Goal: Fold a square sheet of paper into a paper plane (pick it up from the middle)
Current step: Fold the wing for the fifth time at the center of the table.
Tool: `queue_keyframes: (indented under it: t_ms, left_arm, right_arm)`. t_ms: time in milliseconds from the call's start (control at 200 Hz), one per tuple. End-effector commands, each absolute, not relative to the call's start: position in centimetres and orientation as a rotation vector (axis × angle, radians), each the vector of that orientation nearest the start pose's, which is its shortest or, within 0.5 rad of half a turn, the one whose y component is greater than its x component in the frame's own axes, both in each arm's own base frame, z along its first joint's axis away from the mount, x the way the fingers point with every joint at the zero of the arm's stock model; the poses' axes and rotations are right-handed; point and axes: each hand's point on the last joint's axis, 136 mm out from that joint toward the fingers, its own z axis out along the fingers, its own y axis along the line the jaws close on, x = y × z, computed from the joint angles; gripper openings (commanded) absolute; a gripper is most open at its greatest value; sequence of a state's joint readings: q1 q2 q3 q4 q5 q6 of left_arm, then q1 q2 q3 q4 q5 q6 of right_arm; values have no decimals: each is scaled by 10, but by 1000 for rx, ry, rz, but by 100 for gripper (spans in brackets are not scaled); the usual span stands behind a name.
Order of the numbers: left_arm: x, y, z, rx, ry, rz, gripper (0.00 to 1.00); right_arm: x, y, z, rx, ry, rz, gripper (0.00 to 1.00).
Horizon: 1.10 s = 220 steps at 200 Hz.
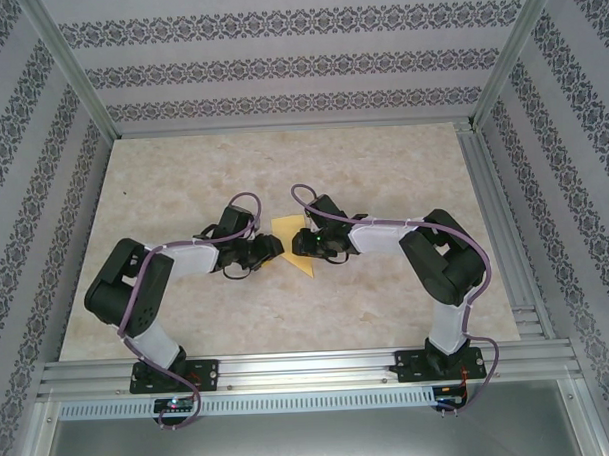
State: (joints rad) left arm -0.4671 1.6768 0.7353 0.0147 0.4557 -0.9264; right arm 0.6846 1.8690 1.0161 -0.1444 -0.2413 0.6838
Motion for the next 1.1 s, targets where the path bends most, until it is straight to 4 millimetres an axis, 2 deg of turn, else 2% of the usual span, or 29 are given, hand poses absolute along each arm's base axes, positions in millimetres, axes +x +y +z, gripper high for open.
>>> queue_keyframes:
  t_ms: [0, 410, 709, 869, 1094]
  left_arm:
    - [316, -250, 41, -407, 2652, -1119, 39]
    - [322, -253, 38, -431, 2641, -1131, 24]
    - [327, -253, 34, -516, 2616, -1150, 17]
    - [329, -254, 39, -536, 2583, -1179, 16]
    - [333, -255, 43, -533, 2548, -1197, 19]
  right_arm:
    - [294, 288, -9, -57, 2845, 693, 35]
    - [293, 286, -11, -68, 2844, 697, 35]
    - [301, 297, 12, -149, 2723, 826, 41]
    - [306, 294, 18, -164, 2687, 836, 42]
    - [305, 288, 7, -174, 2708, 804, 39]
